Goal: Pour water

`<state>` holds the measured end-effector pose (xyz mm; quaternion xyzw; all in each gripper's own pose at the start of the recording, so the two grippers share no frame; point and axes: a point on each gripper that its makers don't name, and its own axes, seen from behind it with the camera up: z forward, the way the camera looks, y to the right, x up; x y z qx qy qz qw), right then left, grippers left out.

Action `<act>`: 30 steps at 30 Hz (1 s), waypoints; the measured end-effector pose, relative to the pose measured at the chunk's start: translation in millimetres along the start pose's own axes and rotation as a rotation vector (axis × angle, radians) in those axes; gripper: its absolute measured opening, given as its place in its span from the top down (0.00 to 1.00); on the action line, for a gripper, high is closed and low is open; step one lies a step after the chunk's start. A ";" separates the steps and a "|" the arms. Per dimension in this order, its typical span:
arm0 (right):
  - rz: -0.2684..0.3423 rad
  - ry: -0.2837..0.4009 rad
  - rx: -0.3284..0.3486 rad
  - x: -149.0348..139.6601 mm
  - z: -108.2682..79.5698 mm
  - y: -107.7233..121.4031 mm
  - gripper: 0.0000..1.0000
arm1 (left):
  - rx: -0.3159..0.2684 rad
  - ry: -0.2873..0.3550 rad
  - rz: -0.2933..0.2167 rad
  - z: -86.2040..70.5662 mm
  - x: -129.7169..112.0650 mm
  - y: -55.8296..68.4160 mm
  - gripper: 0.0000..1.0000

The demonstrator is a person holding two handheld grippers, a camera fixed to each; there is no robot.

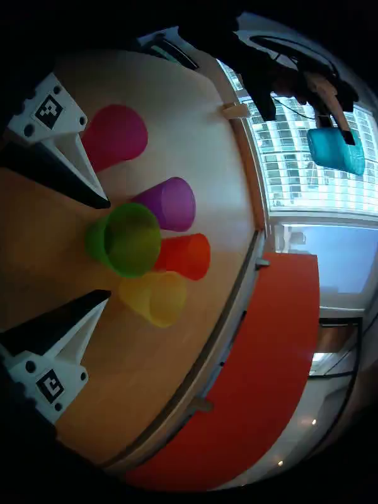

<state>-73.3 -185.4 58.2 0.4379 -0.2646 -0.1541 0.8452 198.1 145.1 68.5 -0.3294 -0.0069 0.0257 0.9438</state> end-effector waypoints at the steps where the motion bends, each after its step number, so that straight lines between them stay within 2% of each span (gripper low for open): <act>1: 0.000 -0.001 0.003 0.5 1.8 -0.9 0.00 | 0.000 0.000 0.001 0.0 0.5 0.0 0.15; 24: 0.006 -0.001 0.035 10.9 35.8 -13.7 0.00 | 0.007 -0.002 0.011 -4.3 5.0 -0.2 0.14; 28: 0.015 0.003 0.033 11.5 37.8 -12.9 0.07 | 0.008 -0.005 0.010 -4.6 3.2 -1.4 0.15; 30: 0.022 0.006 0.036 12.1 37.5 -13.7 0.08 | 0.008 -0.006 0.010 -4.7 2.2 -2.1 0.15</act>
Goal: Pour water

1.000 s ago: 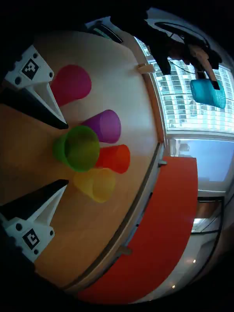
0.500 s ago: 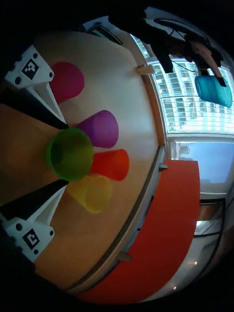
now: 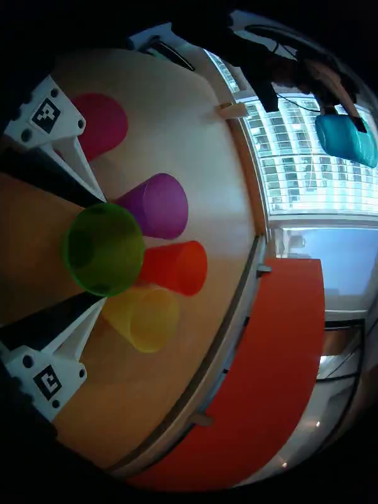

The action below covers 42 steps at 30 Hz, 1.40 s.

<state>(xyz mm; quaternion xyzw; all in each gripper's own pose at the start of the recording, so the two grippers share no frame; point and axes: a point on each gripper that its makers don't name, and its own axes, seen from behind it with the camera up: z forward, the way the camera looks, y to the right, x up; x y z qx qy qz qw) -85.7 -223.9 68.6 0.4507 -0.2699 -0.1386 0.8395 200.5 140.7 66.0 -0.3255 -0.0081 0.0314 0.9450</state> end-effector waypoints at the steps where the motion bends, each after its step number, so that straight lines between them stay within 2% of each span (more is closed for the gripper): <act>1: 0.005 0.001 0.004 0.3 -0.5 -0.8 0.08 | 0.000 -0.001 0.000 -0.1 -0.7 -0.4 0.15; 14: 0.018 0.049 -0.010 18.0 -16.9 1.7 0.08 | 0.001 -0.015 -0.001 0.0 -5.9 -1.3 0.14; 32: 0.024 0.212 -0.033 77.1 -63.9 -3.8 0.08 | -0.003 -0.046 0.004 2.6 -16.0 -0.2 0.14; 42: 0.007 0.278 -0.041 102.7 -82.1 -8.9 0.09 | -0.010 -0.059 0.007 5.0 -21.4 2.1 0.14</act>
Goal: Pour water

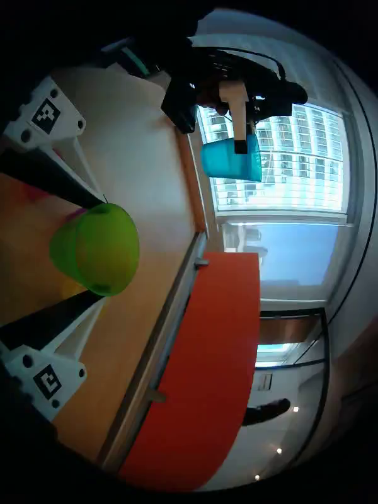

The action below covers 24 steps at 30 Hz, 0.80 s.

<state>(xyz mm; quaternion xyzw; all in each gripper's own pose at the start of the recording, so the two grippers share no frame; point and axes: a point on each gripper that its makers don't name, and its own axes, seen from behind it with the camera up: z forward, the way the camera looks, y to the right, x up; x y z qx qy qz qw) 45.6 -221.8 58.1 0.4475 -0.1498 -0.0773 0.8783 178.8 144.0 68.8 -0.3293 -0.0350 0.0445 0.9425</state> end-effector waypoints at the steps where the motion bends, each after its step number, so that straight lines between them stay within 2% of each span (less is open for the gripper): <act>1: -0.002 0.008 -0.001 3.2 -1.1 -0.4 0.09 | 0.000 0.000 -0.001 0.3 -0.4 -0.2 0.14; 24: -0.038 0.167 -0.020 67.3 -20.7 -6.8 0.08 | -0.001 0.031 -0.022 -1.4 8.3 1.2 0.14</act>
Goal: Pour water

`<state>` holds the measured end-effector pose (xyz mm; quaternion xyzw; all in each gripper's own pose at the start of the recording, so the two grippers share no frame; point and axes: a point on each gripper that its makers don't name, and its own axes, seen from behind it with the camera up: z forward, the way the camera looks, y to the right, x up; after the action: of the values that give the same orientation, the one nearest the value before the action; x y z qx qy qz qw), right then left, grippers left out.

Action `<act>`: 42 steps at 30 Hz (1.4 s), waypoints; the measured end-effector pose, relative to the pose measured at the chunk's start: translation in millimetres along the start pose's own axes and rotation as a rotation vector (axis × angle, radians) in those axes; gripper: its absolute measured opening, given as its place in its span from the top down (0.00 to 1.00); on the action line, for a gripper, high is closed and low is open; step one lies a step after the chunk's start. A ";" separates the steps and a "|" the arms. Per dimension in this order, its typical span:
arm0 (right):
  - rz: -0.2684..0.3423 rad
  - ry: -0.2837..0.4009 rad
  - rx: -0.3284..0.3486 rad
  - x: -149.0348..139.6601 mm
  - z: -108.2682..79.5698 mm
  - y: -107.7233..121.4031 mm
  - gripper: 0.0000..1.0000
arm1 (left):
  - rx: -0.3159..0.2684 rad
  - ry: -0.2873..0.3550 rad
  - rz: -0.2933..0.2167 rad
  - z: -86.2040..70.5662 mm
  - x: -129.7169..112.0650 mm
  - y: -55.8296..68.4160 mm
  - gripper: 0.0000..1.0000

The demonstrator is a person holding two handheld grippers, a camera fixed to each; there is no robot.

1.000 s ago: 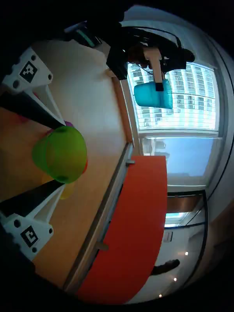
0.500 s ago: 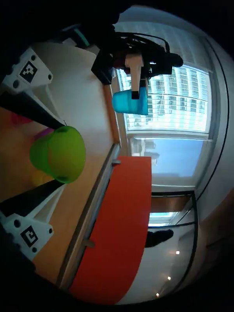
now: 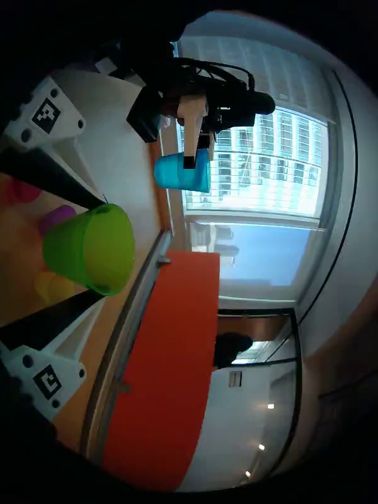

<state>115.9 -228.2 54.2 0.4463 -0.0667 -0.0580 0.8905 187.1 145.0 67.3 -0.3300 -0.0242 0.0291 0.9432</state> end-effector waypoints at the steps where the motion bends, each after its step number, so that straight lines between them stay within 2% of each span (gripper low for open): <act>1: -0.003 0.006 -0.001 2.6 -0.1 -0.4 0.08 | 0.000 0.002 -0.002 0.0 0.7 0.0 0.14; 11: -0.022 0.044 -0.012 16.2 -0.8 0.1 0.07 | 0.000 0.014 -0.011 -0.6 4.8 -1.2 0.14; 17: -0.013 0.060 -0.003 22.2 -0.1 -2.0 0.07 | 0.000 0.019 -0.010 -1.9 7.0 -0.5 0.14; 35: 0.012 0.088 0.046 33.3 4.2 -14.9 0.08 | 0.009 0.060 0.003 -2.8 19.1 -4.1 0.14; 42: 0.013 0.086 0.073 31.2 7.1 -24.5 0.08 | 0.014 0.066 0.027 -1.6 22.6 -3.7 0.14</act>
<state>144.4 -253.4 40.7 0.4803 -0.0334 -0.0305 0.8759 209.9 142.7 68.9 -0.3247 0.0116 0.0311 0.9452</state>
